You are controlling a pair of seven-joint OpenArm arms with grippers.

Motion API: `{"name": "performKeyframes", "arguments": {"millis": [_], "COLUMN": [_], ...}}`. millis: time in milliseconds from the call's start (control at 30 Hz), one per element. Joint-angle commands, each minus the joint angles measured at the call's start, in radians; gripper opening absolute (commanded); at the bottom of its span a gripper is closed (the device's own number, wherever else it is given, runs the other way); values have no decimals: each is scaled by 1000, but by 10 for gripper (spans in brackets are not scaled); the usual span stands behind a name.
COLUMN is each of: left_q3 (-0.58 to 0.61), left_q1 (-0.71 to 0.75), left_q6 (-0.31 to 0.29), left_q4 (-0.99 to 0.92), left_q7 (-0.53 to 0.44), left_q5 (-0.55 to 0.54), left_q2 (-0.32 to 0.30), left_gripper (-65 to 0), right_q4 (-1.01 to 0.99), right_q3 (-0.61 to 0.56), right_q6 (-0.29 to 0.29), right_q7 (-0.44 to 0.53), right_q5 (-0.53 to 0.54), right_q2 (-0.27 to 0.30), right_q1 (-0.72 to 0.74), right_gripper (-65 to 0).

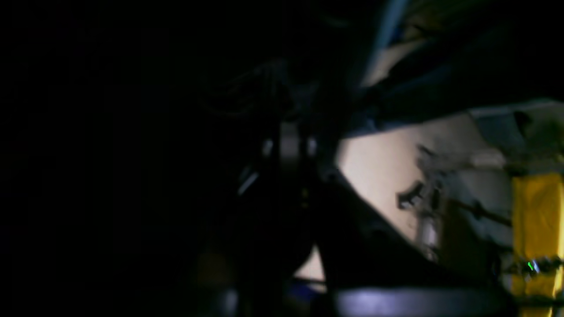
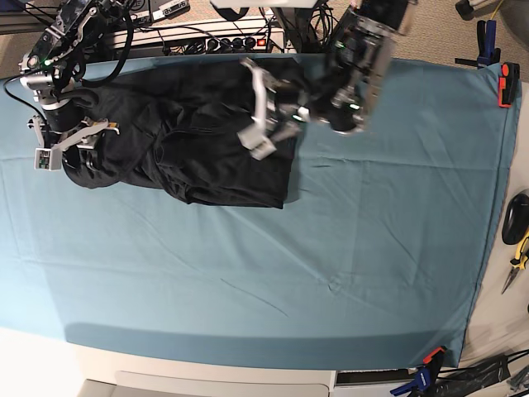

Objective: Fold the T-shirt properly

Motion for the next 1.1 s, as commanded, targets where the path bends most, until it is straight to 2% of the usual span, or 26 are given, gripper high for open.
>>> {"name": "performKeyframes", "arguments": {"millis": [0, 267, 367, 500, 567, 600, 700, 767, 933, 1067], "left_q3": [27, 195, 231, 278, 286, 286, 286, 286, 285, 262], "left_q1": [-7, -8, -7, -7, -8, -8, -13, -21, -57, -70], "left_q6": [-13, -17, -67, -70, -130, -148, -134, -104, -47, -38], "left_q4": [18, 18, 18, 18, 18, 18, 18, 18, 25, 62], "left_q7": [-20, -68, -75, -73, -69, -63, -63, -63, -15, 17], "left_q5": [-22, 28, 27, 28, 38, 43, 74, 103, 124, 123], "left_q2": [24, 82, 88, 90, 90, 90, 90, 90, 90, 89], "left_gripper": [-650, -650, -650, -650, -645, -583, -387, -324, -322, -333], "right_q4": [18, 18, 18, 18, 18, 18, 18, 18, 18, 6], "right_q3": [3, 3, 3, 3, 3, 3, 3, 3, 5, 84], "right_q6": [-1, -1, -1, -1, -1, -1, -1, -2, -10, -98], "right_q7": [29, 29, 30, 31, 31, 30, 31, 37, 51, 53], "right_q5": [13, 13, 13, 13, 12, 12, -2, -12, -54, -118], "right_q2": [11, 11, 11, 12, 12, 13, 17, 18, 30, 108], "right_q1": [6, 6, 6, 6, 6, 6, 6, 6, 13, 47], "right_gripper": [-374, -374, -374, -374, -374, -374, -374, -374, -374, -374]}}
